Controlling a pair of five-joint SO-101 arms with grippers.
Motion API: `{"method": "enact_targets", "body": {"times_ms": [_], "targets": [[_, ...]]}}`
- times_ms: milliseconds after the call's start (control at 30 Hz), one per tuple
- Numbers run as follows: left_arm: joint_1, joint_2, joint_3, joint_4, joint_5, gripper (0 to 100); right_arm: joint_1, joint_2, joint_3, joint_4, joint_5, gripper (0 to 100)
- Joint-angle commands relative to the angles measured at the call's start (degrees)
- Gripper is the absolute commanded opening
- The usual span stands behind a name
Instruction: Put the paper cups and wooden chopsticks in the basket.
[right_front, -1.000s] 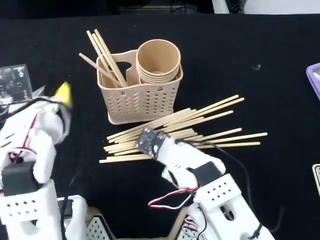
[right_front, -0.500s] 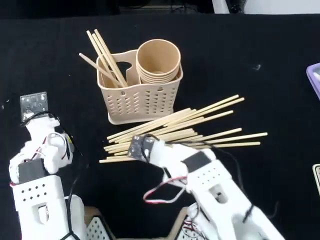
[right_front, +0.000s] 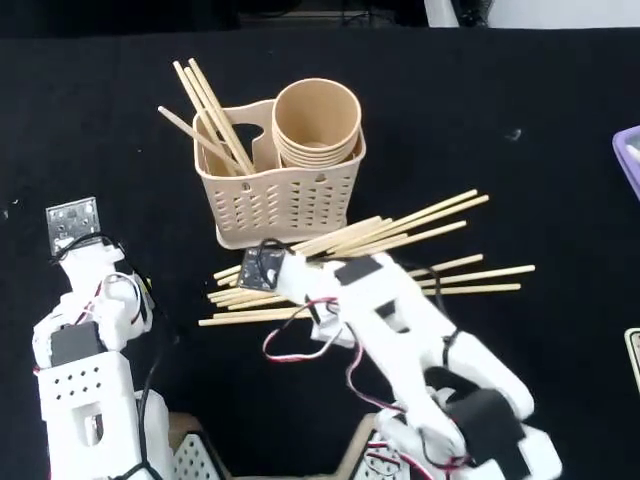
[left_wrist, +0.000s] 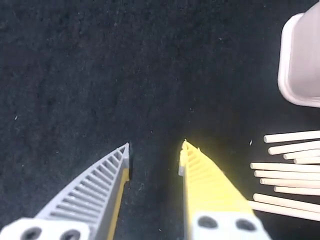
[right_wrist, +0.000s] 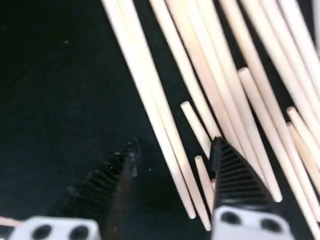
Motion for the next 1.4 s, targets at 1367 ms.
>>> {"method": "enact_targets", "body": {"times_ms": [1367], "targets": [[-0.48,-0.53,-0.31,-1.23,0.44,17,1.58,-42.15,3.03,5.27,-11.52,1.7]]}}
